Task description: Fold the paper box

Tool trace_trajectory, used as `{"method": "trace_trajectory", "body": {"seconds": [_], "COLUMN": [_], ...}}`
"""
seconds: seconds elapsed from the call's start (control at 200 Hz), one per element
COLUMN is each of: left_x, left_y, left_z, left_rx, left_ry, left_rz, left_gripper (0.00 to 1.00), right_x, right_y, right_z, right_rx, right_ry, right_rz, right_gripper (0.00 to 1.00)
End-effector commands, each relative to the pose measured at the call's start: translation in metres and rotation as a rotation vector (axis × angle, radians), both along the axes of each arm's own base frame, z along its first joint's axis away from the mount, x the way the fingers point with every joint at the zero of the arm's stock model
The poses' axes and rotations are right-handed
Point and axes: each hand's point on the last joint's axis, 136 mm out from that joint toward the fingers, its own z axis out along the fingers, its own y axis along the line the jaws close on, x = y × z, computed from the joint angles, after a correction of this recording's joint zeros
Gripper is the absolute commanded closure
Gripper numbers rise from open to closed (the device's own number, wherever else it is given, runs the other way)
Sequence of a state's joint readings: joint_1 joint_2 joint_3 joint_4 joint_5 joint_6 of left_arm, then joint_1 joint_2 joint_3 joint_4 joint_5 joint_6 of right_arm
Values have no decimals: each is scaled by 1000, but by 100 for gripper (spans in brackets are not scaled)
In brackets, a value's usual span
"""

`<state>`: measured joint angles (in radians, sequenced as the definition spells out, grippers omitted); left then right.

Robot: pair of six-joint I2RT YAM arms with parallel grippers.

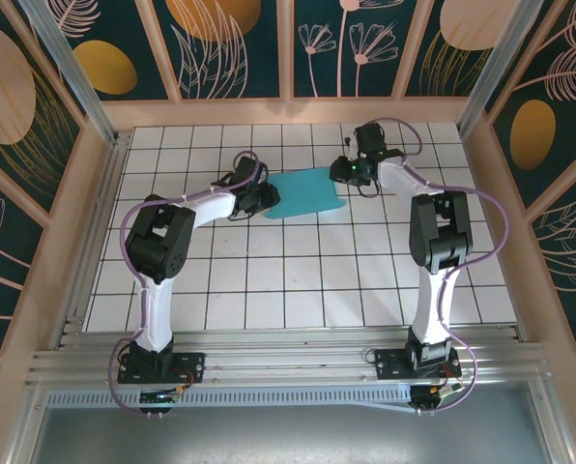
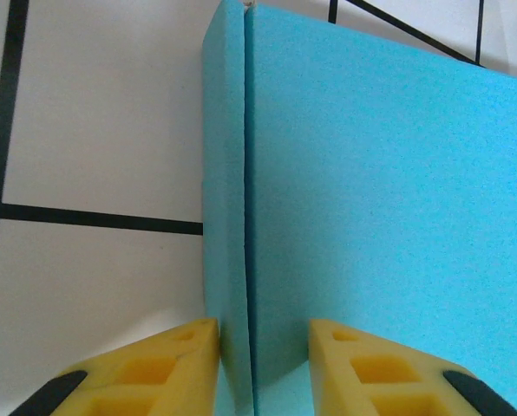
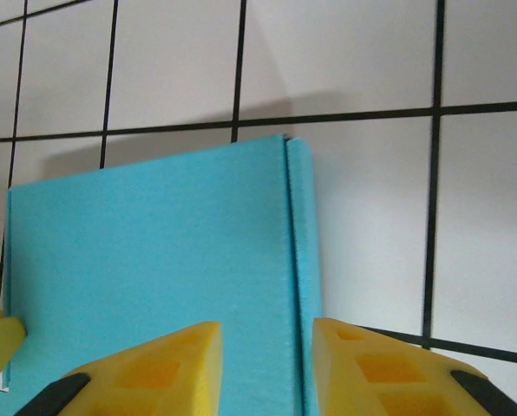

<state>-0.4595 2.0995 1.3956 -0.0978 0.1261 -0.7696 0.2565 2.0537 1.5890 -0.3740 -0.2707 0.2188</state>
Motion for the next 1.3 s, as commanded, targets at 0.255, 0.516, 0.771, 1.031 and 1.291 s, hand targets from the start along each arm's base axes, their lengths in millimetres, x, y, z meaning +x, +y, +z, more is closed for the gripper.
{"method": "trace_trajectory", "body": {"seconds": [0.255,0.516,0.771,1.031,1.291], "left_x": [-7,-6,1,15,20], "left_y": [11,10,8,9,44], "left_z": [-19,-17,25,74,72], "left_rx": [73,70,36,-31,-79], "left_ry": [54,47,-35,-147,-175], "left_rz": [-7,-10,-2,31,88], "left_gripper": [68,68,63,54,43], "right_x": [-41,-49,-30,4,22], "right_y": [-5,-24,-4,5,0], "right_z": [-56,-94,-33,-29,-60], "right_rx": [-71,-211,-69,1,-21], "right_ry": [162,168,67,68,109], "right_rz": [8,-25,-12,-19,-34], "right_gripper": [67,85,69,63,62]}}
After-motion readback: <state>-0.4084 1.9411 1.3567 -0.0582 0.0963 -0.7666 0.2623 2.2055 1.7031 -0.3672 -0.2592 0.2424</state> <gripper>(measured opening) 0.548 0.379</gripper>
